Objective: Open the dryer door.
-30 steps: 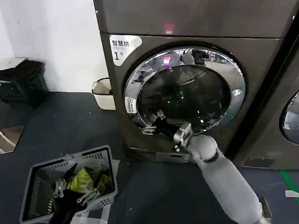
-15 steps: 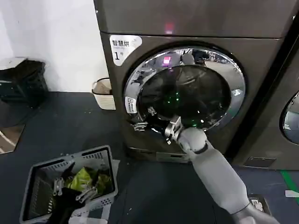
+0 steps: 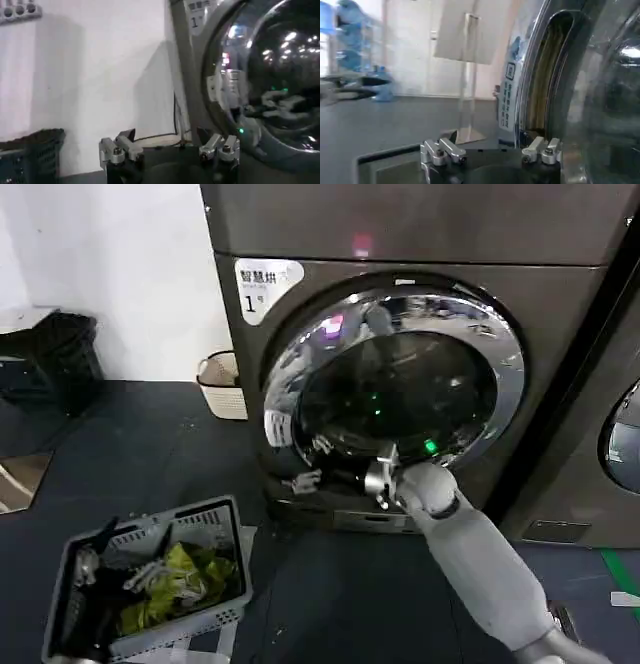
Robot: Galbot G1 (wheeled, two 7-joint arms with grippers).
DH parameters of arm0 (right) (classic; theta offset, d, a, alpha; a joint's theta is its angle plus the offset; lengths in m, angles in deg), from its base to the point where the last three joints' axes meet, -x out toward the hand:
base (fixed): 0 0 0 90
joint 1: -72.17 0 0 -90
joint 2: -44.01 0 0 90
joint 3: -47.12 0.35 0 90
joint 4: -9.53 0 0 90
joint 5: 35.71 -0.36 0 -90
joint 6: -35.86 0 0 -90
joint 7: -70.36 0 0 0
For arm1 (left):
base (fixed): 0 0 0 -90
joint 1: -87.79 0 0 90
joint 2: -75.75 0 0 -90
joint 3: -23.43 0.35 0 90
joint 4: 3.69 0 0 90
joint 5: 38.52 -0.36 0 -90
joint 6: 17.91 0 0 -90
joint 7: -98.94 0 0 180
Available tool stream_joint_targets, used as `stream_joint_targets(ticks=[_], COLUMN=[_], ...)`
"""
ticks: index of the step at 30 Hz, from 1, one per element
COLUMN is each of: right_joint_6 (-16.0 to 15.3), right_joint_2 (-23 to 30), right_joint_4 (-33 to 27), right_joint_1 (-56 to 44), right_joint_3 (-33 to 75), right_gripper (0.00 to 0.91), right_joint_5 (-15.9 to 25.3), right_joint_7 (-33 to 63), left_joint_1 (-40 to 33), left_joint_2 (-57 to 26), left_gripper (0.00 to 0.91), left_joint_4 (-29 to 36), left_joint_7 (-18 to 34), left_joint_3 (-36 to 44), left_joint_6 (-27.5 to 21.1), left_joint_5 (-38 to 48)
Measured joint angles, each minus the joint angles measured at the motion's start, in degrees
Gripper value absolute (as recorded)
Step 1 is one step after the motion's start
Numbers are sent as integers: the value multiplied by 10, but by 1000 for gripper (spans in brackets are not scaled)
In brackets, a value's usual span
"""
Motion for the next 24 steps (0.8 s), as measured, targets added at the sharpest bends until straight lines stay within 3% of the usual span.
stream_joint_targets(ticks=[11,19,24], right_joint_6=[65,93,110], right_joint_2=[-51,-83,-101], right_joint_4=[41,69,84], right_joint_1=[-71,-135,-174], right_joint_3=[48,103,139], right_gripper=[907,907,907], right_joint_5=[-31,-43,-58], right_joint_7=[-120,-246,-270], left_joint_1=[-70,-158,-242], left_joint_2=[-134,-236,-300], left_gripper=[907,907,907], left_joint_4=[-103,-202,-273], left_joint_7=[18,6,-27], left_joint_3=[5,75,140], left_joint_6=[9,34,58], left_joint_5=[109,239,305])
